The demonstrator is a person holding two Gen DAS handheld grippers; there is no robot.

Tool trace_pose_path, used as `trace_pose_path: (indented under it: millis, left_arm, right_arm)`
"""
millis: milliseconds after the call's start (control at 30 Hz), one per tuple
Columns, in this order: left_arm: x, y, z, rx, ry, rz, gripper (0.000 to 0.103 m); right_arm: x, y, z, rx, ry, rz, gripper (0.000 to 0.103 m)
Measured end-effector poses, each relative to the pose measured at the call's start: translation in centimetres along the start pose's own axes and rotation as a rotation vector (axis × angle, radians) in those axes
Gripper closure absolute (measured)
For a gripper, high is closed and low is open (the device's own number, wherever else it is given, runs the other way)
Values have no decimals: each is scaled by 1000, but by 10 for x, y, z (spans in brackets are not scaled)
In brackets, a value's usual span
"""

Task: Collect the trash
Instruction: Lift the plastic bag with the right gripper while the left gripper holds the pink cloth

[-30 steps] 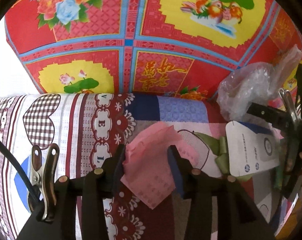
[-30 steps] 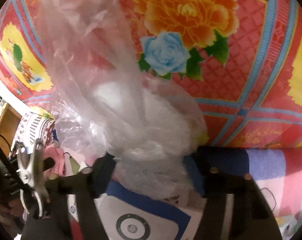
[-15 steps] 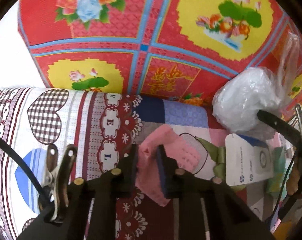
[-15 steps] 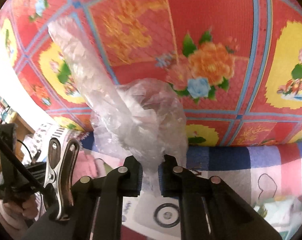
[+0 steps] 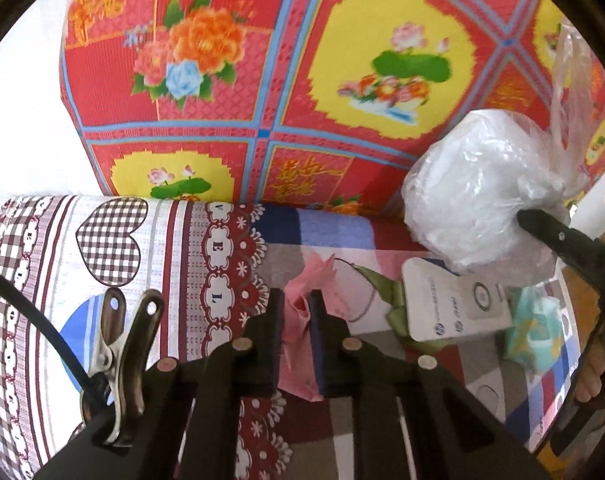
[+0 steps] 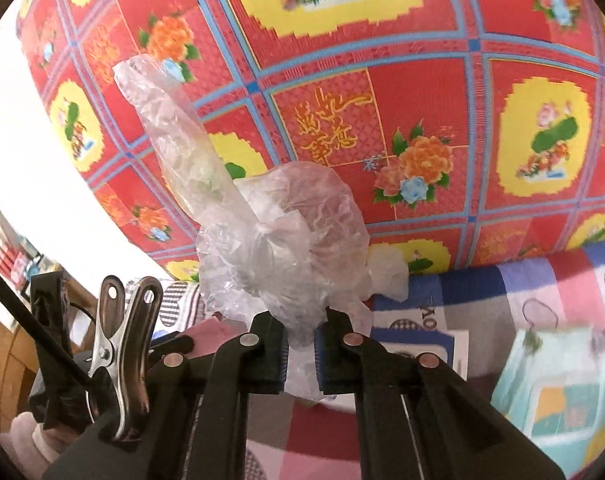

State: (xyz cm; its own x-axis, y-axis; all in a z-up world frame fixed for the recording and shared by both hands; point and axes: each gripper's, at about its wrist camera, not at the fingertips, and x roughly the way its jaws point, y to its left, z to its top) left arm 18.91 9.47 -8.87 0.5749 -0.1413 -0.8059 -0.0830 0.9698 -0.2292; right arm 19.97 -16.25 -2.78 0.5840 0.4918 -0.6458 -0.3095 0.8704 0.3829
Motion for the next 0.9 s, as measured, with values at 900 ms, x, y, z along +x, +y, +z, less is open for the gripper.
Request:
trace_pose_path:
  millis: [900]
  left_arm:
    - [-110,-39,-45,60,-60,-64,91]
  right_arm:
    - [-97,12,-86,76,-24,11,92]
